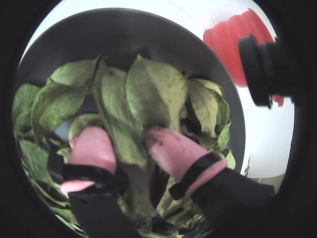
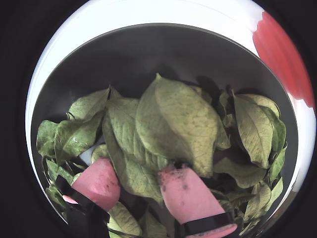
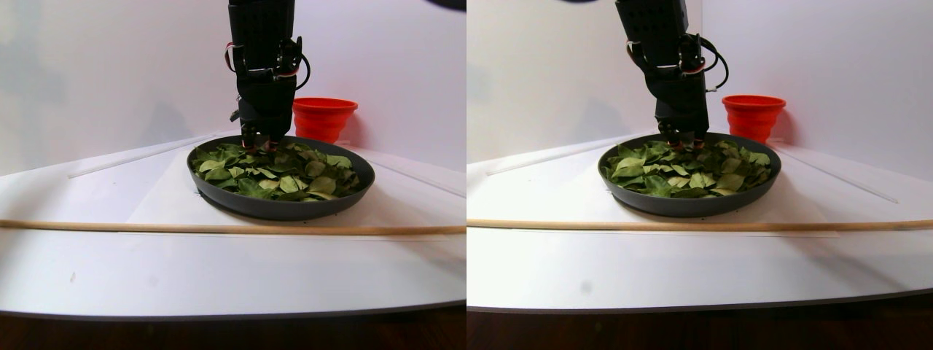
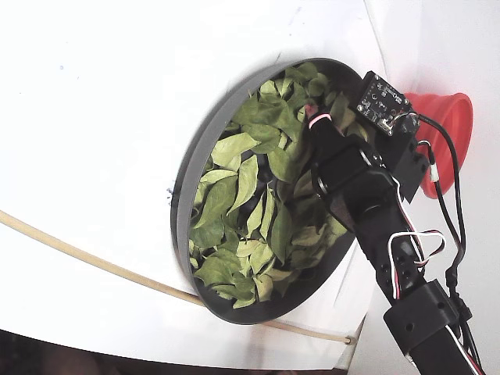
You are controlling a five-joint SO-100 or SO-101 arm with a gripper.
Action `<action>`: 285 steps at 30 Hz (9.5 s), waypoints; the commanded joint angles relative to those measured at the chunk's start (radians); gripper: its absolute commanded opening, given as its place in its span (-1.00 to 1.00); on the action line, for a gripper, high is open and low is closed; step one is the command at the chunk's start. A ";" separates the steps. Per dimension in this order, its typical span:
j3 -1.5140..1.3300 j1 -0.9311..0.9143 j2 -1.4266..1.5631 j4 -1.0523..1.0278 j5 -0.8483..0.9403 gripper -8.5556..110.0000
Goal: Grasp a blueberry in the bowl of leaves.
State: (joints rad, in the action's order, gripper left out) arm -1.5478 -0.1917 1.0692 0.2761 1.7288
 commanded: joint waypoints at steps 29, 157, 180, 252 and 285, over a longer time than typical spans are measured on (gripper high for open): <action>0.044 -0.023 0.071 -0.003 0.048 -0.59; -0.383 0.055 0.477 -0.362 -0.014 -0.56; -0.359 0.048 0.370 -0.284 -0.009 -0.57; -0.388 0.041 0.284 -0.169 -0.044 -0.68; -0.373 0.028 0.448 -0.170 -0.015 -0.69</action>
State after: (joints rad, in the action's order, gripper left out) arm -1.9512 -0.1457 1.3944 0.0982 1.7104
